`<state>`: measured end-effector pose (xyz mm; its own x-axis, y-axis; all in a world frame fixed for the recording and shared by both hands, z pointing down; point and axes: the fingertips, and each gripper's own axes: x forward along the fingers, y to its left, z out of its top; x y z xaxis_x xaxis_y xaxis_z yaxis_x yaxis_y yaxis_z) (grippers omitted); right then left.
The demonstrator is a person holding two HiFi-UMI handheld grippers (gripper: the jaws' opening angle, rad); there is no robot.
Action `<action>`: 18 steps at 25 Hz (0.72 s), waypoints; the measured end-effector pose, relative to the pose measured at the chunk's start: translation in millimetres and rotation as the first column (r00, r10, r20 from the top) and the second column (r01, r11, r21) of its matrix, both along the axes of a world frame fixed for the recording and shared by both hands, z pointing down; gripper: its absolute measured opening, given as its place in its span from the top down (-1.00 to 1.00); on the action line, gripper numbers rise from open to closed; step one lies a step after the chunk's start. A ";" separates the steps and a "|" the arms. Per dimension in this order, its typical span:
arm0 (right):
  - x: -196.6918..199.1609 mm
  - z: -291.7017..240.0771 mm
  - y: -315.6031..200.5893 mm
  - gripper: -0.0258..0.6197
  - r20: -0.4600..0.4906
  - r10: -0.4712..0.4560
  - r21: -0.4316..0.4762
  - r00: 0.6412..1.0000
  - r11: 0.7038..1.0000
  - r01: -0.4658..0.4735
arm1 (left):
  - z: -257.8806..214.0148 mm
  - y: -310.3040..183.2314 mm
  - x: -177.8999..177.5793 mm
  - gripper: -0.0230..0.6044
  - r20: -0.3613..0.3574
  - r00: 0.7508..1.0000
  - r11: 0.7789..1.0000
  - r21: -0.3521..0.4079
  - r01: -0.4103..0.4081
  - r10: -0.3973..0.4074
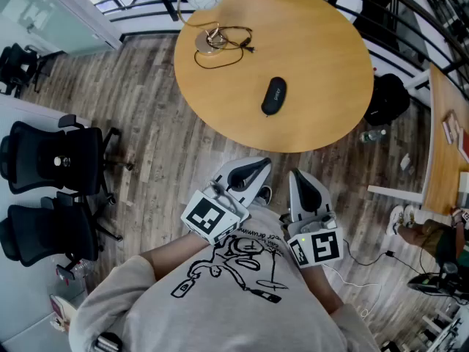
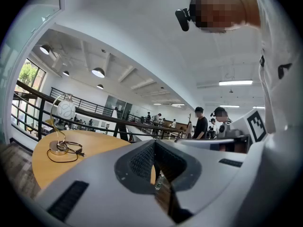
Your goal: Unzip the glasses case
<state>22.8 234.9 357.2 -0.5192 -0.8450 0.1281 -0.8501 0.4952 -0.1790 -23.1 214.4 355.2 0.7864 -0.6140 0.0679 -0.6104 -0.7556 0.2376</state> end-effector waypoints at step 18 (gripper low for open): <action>64.4 23.6 25.8 0.85 0.096 0.011 -0.078 0.995 0.997 -0.003 | 20.0 22.1 67.0 0.90 0.039 0.999 0.998 -0.058 -0.025 0.028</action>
<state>87.2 260.7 380.8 -0.5265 -0.8381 0.1432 -0.8305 0.4709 -0.2974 43.9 236.5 375.2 0.7982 -0.5873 0.1339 -0.6003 -0.7575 0.2565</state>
